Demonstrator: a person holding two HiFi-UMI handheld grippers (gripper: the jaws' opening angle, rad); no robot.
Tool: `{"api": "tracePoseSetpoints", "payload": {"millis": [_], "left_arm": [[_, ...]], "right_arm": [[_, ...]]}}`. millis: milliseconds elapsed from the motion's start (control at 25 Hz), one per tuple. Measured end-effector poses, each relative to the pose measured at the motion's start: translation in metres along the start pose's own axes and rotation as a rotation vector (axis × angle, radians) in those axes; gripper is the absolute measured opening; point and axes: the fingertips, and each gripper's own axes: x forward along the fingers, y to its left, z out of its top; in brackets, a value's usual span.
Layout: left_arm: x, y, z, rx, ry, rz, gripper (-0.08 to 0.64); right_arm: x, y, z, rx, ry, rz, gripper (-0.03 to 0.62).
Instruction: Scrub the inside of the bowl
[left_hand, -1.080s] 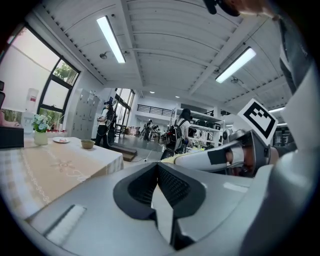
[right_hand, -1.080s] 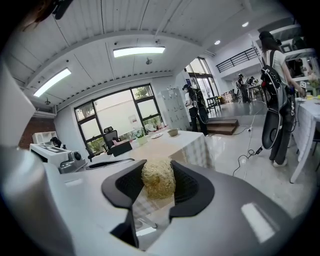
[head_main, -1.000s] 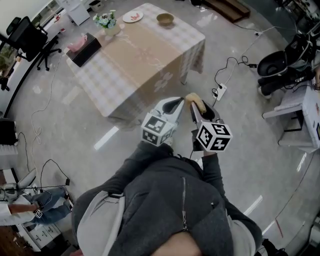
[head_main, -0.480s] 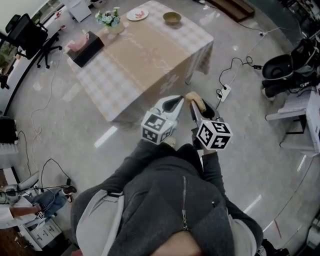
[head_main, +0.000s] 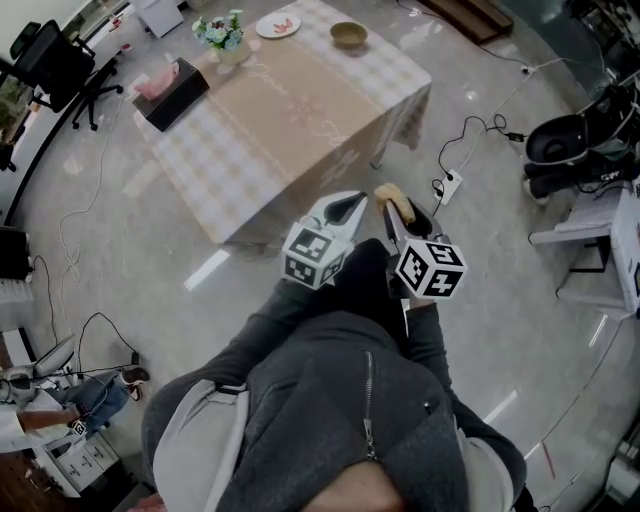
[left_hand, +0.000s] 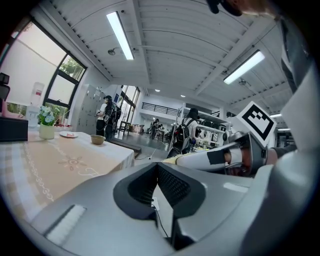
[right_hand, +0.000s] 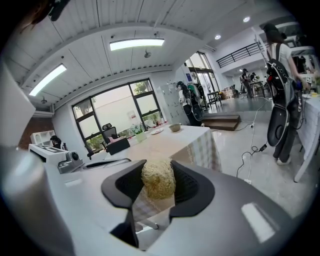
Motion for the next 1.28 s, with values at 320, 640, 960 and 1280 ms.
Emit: {"api": "tracePoseSetpoints", "payload": {"millis": [320, 640, 960, 1280], "left_arm": [[0.003, 0.023, 0.016, -0.01, -0.034, 0.059, 0.009], [0.02, 0.045, 0.021, -0.004, -0.037, 0.1, 0.009], [0.057, 0.06, 0.032, 0.017, -0.031, 0.092, 0.009], [0.098, 0.087, 0.045, 0.002, -0.032, 0.131, 0.009]], "right_arm": [[0.024, 0.007, 0.018, -0.043, 0.018, 0.051, 0.152], [0.05, -0.005, 0.032, -0.048, 0.016, 0.077, 0.152], [0.082, -0.029, 0.051, -0.04, 0.016, 0.092, 0.152], [0.119, -0.059, 0.077, -0.039, 0.037, 0.109, 0.152]]}}
